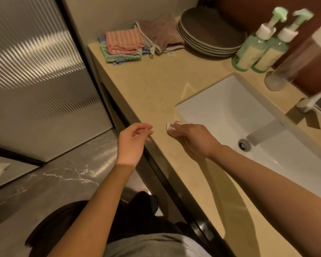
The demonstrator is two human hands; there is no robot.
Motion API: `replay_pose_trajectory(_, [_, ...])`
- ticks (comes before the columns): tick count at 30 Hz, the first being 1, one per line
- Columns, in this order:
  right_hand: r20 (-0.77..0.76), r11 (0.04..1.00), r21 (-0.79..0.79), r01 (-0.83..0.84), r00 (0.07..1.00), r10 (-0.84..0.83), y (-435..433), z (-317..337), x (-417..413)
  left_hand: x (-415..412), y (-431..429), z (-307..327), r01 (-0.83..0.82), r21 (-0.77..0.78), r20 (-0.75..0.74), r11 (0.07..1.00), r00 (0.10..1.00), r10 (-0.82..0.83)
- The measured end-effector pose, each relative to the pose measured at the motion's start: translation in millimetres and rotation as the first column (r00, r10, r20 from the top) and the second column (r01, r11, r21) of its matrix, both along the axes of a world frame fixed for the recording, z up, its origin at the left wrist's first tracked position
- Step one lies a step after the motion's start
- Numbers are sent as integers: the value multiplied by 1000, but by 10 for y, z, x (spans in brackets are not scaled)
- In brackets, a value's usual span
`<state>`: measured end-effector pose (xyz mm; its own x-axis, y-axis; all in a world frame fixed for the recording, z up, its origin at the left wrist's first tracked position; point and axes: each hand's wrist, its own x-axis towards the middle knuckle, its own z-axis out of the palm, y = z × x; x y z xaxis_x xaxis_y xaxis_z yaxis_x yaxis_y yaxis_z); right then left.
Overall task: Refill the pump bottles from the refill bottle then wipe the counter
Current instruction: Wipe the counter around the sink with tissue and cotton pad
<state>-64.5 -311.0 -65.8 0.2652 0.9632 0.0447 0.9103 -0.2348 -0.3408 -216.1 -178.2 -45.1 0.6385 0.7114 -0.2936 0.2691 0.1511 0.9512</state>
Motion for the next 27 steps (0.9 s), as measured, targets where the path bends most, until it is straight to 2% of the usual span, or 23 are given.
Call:
replay_pose_trajectory(8, [-98,999,-9,-46,994,44,-686,4,-505,-73,-485,-31,79,-3,-17,997,997,-79])
replay_pose_trajectory(13, [-146,1000,-16,8,989,-11,-1190,-63,-767,-168,-840,-44,143,5,-34,990,989,-143])
replay_pose_trajectory(19, [-134,994,46,97,987,-90,-1708,-81,-1004,-361,-1216,-79,206,37,-56,978,977,-203])
replay_pose_trajectory(27, [-135,995,-19,102,985,-104,-2291,64,-1263,-540,-1696,-90,351,116,-68,929,936,-345])
